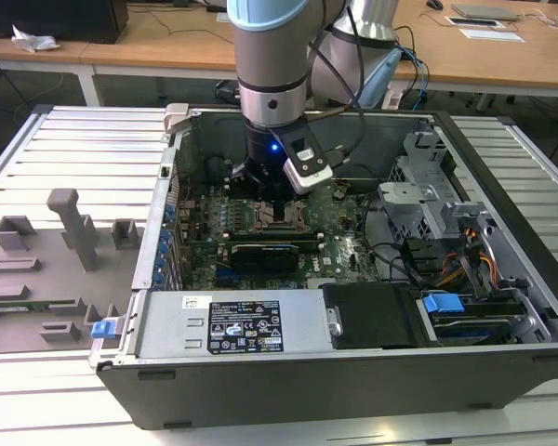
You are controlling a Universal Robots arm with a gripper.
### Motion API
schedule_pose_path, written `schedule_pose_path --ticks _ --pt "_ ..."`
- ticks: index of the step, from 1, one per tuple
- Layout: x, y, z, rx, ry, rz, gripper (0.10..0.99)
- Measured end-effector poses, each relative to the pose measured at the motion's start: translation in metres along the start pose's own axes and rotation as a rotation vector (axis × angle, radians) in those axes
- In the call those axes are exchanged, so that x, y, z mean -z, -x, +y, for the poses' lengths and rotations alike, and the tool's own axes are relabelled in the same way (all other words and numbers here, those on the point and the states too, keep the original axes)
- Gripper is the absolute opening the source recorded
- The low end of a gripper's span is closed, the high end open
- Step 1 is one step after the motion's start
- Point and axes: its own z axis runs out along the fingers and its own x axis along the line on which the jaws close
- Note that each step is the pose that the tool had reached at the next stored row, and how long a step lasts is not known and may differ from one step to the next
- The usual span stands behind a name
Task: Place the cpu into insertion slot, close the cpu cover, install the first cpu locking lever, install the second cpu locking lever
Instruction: 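Install the second cpu locking lever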
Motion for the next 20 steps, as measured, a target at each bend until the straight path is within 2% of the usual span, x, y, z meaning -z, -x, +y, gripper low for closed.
schedule_pose_path --ticks 2,6,9,15,20 --pt "-0.0009 -0.0004 -0.0001 0.000 0.003 0.0002 0.106" --pt "-0.0015 -0.0005 -0.0001 0.000 0.004 0.0000 0.106" --pt "-0.0050 -0.0013 -0.0003 -0.001 0.007 0.0004 0.106" --pt "-0.0067 -0.0088 -0.0084 -0.003 0.032 0.0018 0.106" --pt "-0.0099 -0.0136 -0.0198 -0.007 0.064 0.0038 0.106"
